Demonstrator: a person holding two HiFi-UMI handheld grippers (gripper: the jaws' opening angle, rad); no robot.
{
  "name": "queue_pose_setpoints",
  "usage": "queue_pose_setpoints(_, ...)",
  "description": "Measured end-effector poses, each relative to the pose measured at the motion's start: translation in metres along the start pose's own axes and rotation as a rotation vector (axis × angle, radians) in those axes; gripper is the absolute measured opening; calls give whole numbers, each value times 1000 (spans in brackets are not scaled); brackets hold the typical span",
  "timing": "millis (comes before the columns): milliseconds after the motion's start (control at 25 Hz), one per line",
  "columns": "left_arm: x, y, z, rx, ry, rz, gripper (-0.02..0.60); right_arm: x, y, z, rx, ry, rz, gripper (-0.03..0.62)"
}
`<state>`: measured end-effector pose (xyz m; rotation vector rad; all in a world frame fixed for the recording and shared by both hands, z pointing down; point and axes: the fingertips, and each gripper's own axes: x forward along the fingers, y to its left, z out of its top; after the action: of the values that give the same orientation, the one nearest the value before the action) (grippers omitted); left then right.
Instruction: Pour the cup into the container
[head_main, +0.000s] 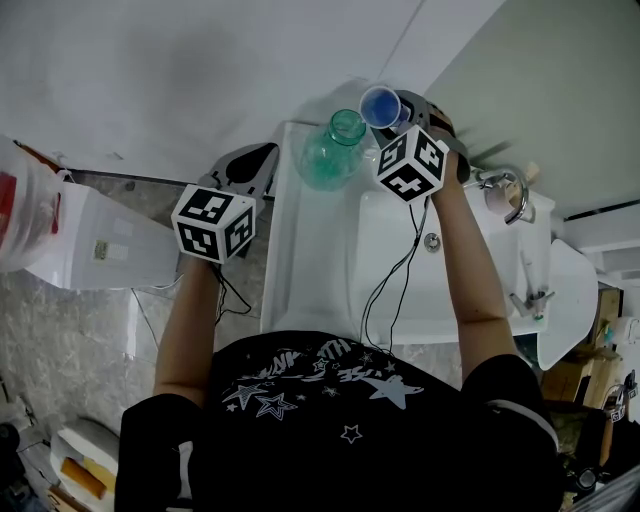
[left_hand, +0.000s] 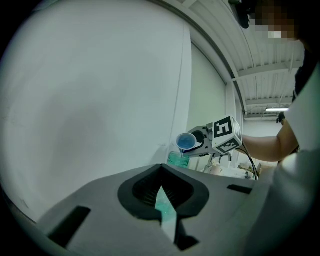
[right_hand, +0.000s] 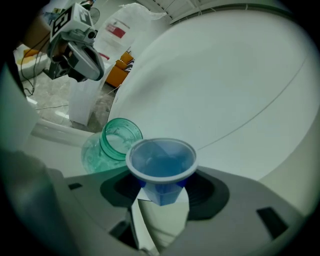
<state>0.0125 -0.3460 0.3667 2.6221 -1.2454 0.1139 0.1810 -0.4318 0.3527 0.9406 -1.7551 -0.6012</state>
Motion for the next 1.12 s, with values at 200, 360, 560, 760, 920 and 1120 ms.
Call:
queue_pose_setpoints(200,-1,-2,0,-1,-3,0,11,0,3,-1,-33,12,-2,259)
queue_pose_setpoints(360,-2,-2,-1,-5,-2,-1,11,2,3,0,-78,23,-21,257)
queue_pose_setpoints(560,-3,-2,0,-6,-6,-1,11,2,3,0,-97,30,-31,256)
queue_pose_setpoints(760,-3,-3,-1,-9,-7,-3,10,0,1,-2,-43,23,-19,256)
queue_pose_setpoints(920,-3,-4,-1,-8,-8,-6,10,-3,1,-1,54,-4,21,256)
queue_pose_setpoints(1120,-4,-5,1,-4,-10,-8,11,-9,-1,1,145,-38,50,256)
